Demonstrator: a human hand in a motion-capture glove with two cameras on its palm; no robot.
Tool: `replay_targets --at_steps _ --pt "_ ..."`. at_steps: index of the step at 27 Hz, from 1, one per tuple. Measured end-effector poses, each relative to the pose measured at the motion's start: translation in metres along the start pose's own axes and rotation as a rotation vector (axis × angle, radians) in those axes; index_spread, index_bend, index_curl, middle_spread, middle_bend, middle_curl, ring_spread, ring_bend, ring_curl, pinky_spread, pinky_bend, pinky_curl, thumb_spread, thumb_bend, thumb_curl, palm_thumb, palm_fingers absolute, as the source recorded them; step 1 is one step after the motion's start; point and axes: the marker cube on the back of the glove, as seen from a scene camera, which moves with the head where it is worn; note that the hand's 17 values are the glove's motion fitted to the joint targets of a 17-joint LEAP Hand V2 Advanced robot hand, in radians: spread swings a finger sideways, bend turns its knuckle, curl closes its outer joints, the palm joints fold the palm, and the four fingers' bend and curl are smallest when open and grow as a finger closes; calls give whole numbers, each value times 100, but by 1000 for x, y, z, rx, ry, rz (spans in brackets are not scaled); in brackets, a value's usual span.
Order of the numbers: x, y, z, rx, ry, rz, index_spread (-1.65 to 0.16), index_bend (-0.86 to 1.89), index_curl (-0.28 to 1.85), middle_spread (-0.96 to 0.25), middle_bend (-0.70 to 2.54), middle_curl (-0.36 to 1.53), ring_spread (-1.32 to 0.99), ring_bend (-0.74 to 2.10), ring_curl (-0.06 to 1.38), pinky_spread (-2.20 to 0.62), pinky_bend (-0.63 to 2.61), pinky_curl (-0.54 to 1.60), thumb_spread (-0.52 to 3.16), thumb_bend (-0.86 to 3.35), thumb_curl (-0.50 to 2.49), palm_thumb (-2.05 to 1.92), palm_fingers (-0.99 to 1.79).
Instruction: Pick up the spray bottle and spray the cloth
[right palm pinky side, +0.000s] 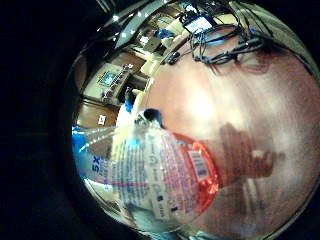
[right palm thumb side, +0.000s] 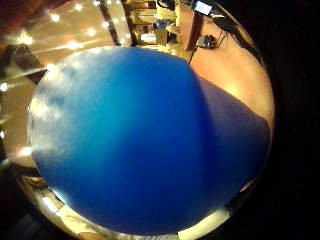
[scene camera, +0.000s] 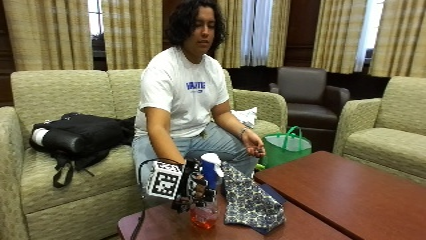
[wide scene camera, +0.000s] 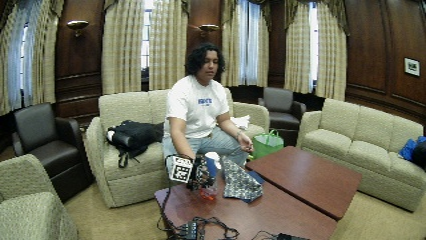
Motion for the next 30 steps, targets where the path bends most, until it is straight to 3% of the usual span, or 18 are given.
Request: replay_targets --at_steps 16,23,26,30 --pt "2 -40 37 1 -18 27 -41 11 16 -19 34 35 -26 55 31 -3 40 35 80 -4 35 54 38" --pt "-4 -48 40 35 -15 8 -35 8 15 -17 27 33 -24 72 33 -15 50 33 81 -1 36 61 101" --pt "-10 -50 41 49 -25 -3 -33 26 24 -20 40 39 -22 65 34 -20 42 35 78 7 42 79 128" --pt "-13 -54 41 95 -11 -42 -32 30 30 -20 46 42 -22 59 37 -24 39 36 63 7 48 89 128"
